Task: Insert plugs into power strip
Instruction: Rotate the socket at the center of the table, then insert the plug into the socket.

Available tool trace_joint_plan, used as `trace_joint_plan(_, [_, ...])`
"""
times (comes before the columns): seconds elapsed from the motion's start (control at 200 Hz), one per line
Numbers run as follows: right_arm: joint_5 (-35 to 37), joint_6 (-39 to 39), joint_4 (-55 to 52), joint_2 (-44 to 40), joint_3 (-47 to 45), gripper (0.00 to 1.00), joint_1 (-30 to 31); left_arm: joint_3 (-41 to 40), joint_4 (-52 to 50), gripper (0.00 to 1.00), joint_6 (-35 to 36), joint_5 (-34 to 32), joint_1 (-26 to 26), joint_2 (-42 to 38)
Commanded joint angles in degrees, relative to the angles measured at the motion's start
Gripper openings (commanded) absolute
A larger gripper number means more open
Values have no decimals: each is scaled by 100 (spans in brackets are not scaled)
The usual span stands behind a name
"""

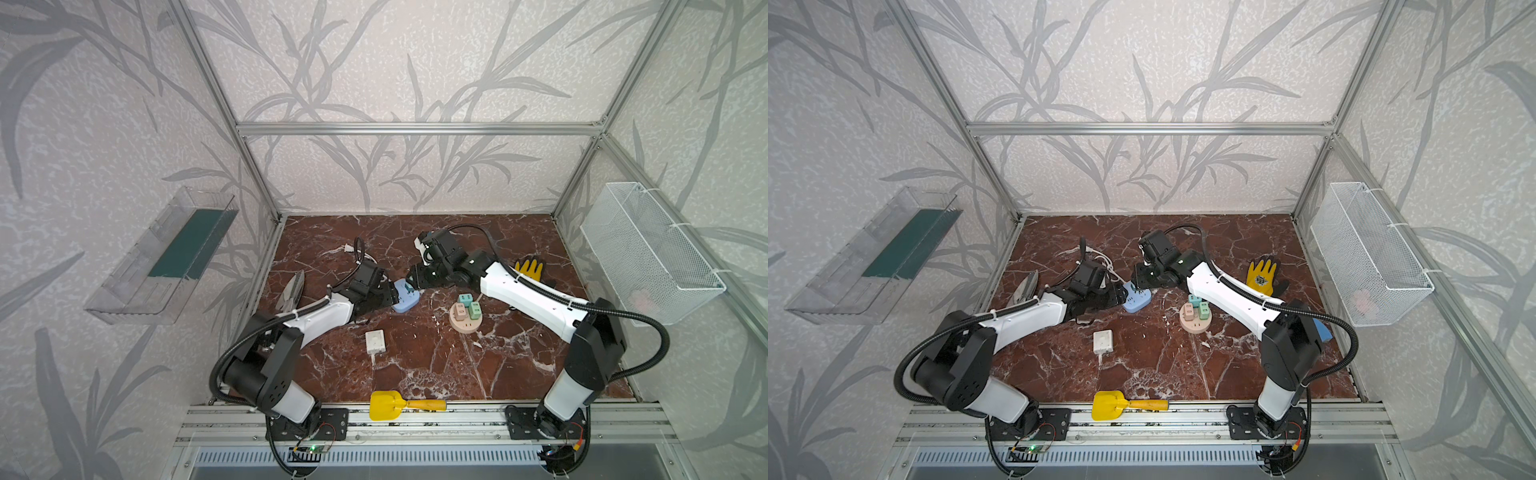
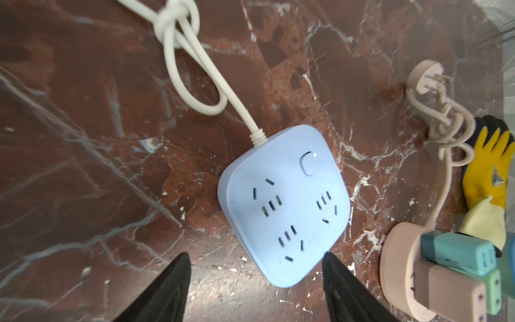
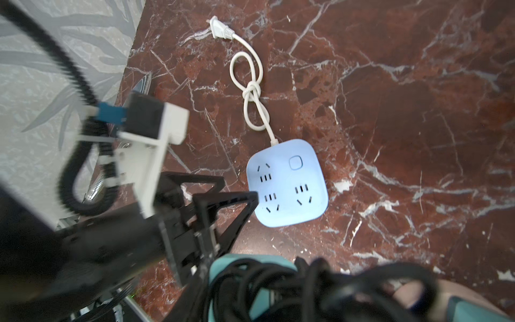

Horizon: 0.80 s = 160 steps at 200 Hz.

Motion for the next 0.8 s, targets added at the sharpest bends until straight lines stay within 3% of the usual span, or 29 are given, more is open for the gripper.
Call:
trace_joint_plan(0.0, [199,-404,481,189,90,0,-3,77,-515,75,261,-531,110,-598])
trace_joint_plan(0.24, [521,-981,1780,409,-265,0,271,132,-1061,76,537,-726,421,-1425])
trace_joint_plan(0.48, [705,-1209,2782,834,-455,0,393,-160,-979,76,461,-548,616,-1713])
trace_joint_plan(0.795, [574,-1312,2986,1304,-288,0,392,-576,-921,76,305,-341,729,-1896])
